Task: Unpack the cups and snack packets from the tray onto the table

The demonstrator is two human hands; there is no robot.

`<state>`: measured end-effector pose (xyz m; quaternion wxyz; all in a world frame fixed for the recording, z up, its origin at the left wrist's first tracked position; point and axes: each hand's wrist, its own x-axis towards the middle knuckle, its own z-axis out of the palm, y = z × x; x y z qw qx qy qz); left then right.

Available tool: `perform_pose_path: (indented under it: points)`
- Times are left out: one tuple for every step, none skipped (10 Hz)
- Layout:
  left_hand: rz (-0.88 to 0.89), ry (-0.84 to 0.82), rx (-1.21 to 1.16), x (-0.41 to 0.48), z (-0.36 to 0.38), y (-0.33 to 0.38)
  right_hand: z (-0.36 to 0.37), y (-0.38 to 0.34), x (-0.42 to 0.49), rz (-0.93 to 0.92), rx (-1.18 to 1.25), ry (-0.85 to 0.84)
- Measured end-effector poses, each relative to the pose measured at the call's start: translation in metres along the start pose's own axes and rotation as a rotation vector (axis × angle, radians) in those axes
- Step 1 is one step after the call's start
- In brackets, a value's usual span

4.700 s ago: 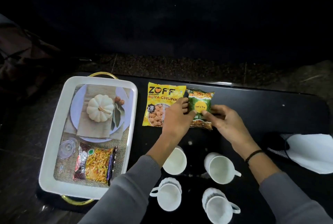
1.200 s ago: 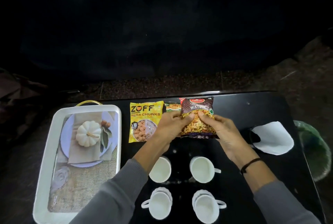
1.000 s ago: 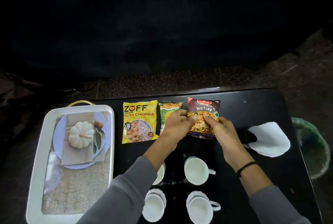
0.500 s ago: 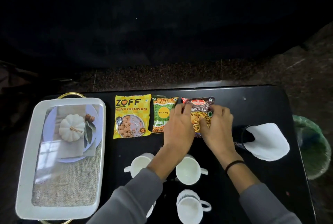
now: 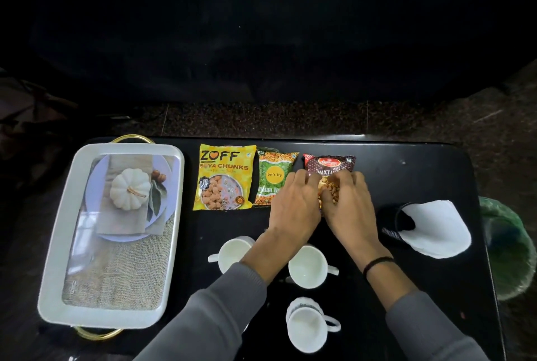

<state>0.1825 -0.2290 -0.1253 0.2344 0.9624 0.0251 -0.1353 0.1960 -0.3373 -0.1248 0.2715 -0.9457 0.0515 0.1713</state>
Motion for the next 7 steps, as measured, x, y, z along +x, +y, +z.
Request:
perform_pose_path:
  points:
    - [0.032,0.062,-0.015,-0.008,-0.010,-0.001,-0.001,-0.007,-0.007,-0.048,0.015,0.022]
    - [0.031,0.114,0.000,-0.017,-0.024,-0.002,-0.006,-0.018,-0.014,-0.088,0.043,0.055]
    - [-0.010,0.075,0.150,-0.030,-0.035,-0.007,-0.012,-0.024,-0.025,-0.096,0.087,0.060]
    - [-0.008,0.025,0.228,-0.050,-0.045,-0.007,-0.016,-0.028,-0.044,-0.098,0.087,0.064]
    - [-0.029,0.017,0.178,-0.066,-0.063,-0.014,-0.019,-0.040,-0.066,-0.094,0.068,0.075]
    - [-0.029,0.016,0.106,-0.097,-0.087,-0.024,-0.022,-0.059,-0.098,-0.091,0.037,0.077]
    - [-0.011,0.060,0.089,-0.121,-0.113,-0.033,-0.026,-0.083,-0.130,-0.100,0.063,0.094]
